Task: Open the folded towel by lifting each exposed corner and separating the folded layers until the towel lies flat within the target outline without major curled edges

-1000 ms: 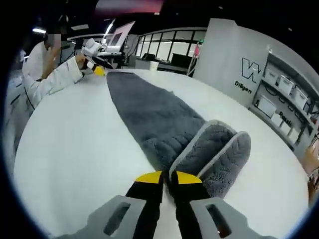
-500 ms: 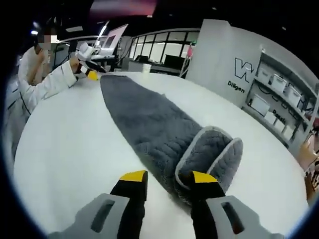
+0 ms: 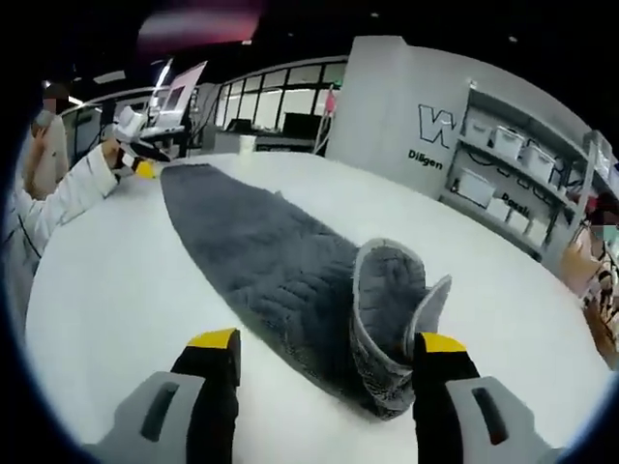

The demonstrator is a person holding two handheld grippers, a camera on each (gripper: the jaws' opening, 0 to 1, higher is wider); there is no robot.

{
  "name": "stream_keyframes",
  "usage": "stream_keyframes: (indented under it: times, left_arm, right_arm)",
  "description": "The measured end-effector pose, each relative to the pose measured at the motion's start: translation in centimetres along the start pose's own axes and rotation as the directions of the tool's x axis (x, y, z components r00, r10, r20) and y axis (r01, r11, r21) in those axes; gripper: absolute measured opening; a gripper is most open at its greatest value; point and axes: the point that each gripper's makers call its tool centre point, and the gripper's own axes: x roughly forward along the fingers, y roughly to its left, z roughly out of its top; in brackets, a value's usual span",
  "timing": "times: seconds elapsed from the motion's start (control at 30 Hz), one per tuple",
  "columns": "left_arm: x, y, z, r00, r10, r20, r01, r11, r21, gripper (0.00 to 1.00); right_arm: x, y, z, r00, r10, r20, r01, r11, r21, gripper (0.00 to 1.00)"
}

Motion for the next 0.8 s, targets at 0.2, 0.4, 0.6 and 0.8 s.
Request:
stream_keyframes:
  times: [0.2,0.4,0.6,0.8]
  left_arm:
    - [0.0,0.1,0.0,1.0,0.002,0.001,-0.002,1.0,-0.002,0.99]
    - [0.0,0.0,-0.1,1.0,-0.001,-0.001,0.001,1.0,0.001,0.99]
    - [0.0,0.1,-0.2,1.0,0.0,-0.002,0.0,1.0,0.0,0.99]
    - [-0.2,-0.1,-0.2,1.0,-0.001,0.002,0.001,1.0,-0.003,0.99]
  right_arm:
    - [-0.1,-1.4,-0.1,0.998,-0.067,0.004,0.067,0.997,0.024,0.87]
    - [-0.4,-2.0,0.4,0.994,-0.112,0.02,0.111,0.993,0.034,0.99]
    - [-0.3,-1.8,0.4,0.993,-0.118,0.017,0.117,0.992,0.036,0.99]
    - [-0.1,-1.8,2.6,0.987,-0.149,0.055,0.146,0.988,0.052,0.94]
